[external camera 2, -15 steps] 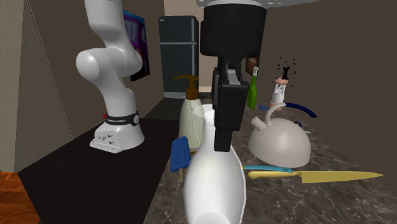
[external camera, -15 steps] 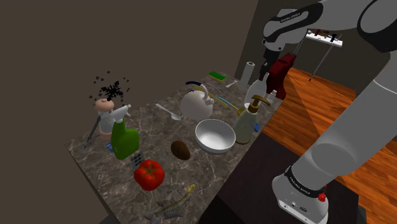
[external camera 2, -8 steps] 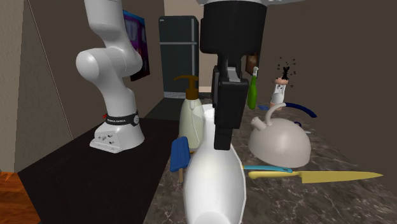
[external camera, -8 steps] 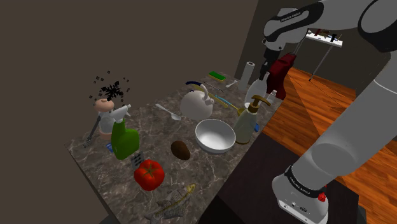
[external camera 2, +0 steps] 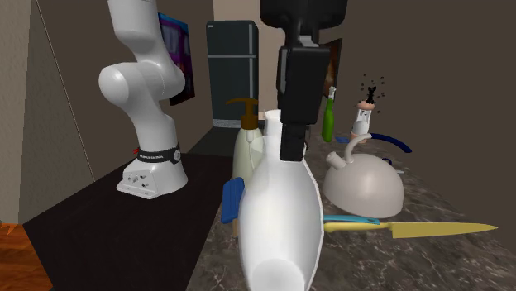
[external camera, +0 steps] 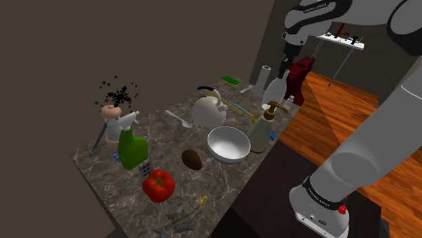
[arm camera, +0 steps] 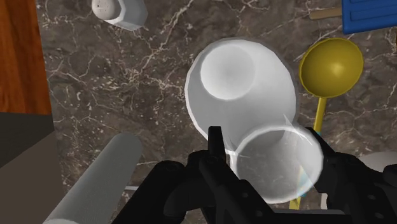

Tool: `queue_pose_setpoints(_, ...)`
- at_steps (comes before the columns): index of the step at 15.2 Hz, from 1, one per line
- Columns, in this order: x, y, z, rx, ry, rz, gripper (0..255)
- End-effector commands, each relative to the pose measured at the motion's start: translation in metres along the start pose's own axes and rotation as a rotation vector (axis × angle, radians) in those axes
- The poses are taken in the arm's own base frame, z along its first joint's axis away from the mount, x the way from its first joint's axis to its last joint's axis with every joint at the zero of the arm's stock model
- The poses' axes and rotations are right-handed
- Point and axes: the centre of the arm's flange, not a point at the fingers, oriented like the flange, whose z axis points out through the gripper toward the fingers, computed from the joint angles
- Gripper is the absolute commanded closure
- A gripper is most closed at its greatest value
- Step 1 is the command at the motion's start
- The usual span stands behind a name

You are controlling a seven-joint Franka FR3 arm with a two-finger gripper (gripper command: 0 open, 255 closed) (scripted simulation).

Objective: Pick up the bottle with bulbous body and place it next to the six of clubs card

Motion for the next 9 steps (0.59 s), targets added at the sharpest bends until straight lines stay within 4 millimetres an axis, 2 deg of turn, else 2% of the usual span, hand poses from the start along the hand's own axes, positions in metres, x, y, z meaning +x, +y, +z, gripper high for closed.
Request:
queue_pose_setpoints(1,-0.001,0.0,-0.011,0.0,0.0,0.0,255)
queue_pose_setpoints(9,-0.003,0.0,-0.053,0.0,0.0,0.0,255)
